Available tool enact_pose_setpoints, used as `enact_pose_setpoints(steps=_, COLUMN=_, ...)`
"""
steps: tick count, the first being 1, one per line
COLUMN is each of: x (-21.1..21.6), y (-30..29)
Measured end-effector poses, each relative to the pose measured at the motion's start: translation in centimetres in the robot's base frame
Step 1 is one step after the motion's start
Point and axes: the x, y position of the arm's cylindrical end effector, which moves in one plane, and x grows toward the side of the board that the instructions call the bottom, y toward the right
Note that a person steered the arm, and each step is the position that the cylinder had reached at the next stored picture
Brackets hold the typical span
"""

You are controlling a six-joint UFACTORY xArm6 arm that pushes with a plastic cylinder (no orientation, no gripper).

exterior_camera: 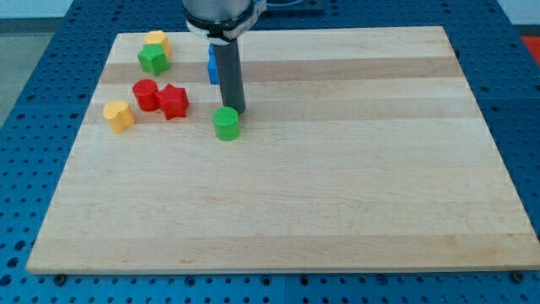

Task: Place the green circle below the blue cube

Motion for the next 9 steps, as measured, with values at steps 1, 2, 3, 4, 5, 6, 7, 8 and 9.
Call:
enact_pose_setpoints(steps=1, x=1.4, y=-0.5)
enact_pose_setpoints(steps=2, x=2.4, y=-1.0)
enact_pose_setpoints(steps=3, x=1.8, y=-1.1)
enact_pose_setpoints(steps=4, x=1.7, y=-2.5)
enact_pose_setpoints(steps=5, x=1.7, y=-4.7)
enact_pose_setpoints(steps=6, x=2.8, y=-7.3)
enact_pose_setpoints(steps=7, x=6.4, y=-7.1)
enact_pose_setpoints(steps=8, x=7.8, y=-4.9)
enact_pose_setpoints(steps=9, x=6.9, y=-2.5)
